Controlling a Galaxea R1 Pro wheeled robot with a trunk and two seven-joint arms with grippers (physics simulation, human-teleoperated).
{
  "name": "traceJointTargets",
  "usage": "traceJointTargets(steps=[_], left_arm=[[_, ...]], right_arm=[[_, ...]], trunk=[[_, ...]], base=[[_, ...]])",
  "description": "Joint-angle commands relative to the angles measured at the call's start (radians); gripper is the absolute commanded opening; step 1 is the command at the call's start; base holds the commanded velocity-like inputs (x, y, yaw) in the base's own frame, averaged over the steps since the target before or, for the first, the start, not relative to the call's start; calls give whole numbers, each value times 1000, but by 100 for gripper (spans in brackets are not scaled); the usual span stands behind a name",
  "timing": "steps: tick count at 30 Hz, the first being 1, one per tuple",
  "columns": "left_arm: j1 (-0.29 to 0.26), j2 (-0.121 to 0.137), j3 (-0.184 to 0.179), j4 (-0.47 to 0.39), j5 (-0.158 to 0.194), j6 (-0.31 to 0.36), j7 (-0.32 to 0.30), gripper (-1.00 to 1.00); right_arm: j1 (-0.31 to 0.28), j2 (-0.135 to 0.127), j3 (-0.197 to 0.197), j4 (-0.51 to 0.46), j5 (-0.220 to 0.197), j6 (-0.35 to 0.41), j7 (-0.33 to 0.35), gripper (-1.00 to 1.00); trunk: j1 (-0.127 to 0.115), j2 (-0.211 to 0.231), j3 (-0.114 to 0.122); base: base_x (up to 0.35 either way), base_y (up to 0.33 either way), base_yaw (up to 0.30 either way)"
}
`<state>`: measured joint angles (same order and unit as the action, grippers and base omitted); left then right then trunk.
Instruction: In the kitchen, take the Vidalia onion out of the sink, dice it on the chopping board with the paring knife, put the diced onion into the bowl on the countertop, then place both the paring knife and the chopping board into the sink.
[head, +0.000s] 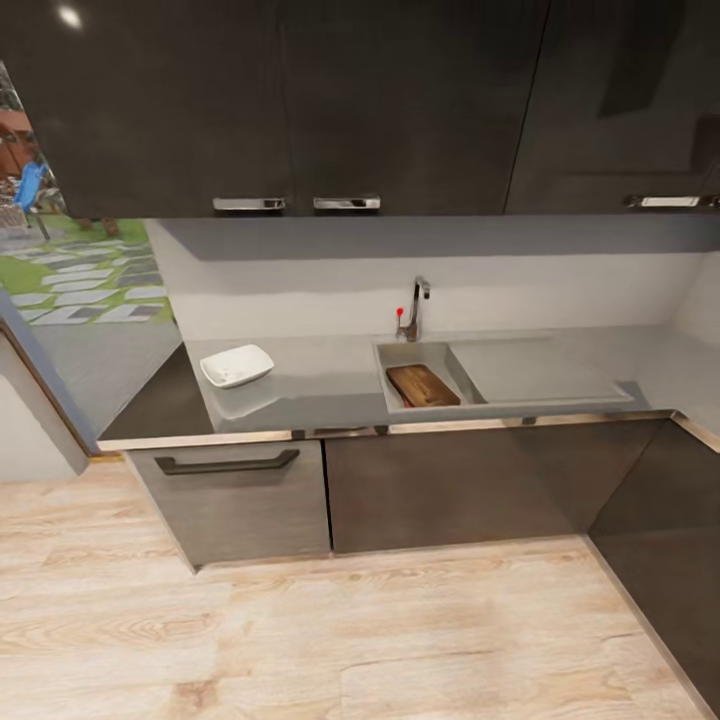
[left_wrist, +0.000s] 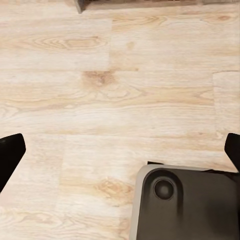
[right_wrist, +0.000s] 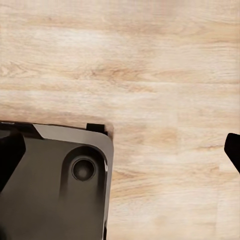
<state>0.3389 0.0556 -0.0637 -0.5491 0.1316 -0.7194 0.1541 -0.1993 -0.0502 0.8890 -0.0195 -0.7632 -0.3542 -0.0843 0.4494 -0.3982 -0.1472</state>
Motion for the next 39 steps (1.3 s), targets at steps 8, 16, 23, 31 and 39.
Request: traceJointTargets(steps=[8,16,23,31,39], left_arm=[[0,1,-7,-3,10,-2,3,100],[0,1,-7,-3,10,-2,3,100],[-11,0,-7,-2,10,142,2,100],[-86,-4,-11,61,8,509,-1,100],[-89,-3,-14,308,8,497,-5,100]], right_arm=[[0,1,8,-2,-4,0,-6,100],[0,2,9,-2,-4,0,-7,100],[1,4,8,-2,-4,0,-7,100],[0,7,10,-2,-2,37,-5,100],[0,13,11,-7,-2,40,-2,100]], trunk=[[1,-2,11],[1,-2,24],[1,-2,32],[1,-2,33],[1,-2,33]], base=[[0,0,0],[0,0,0],[0,0,0],[0,0,0],[0,0,0]])
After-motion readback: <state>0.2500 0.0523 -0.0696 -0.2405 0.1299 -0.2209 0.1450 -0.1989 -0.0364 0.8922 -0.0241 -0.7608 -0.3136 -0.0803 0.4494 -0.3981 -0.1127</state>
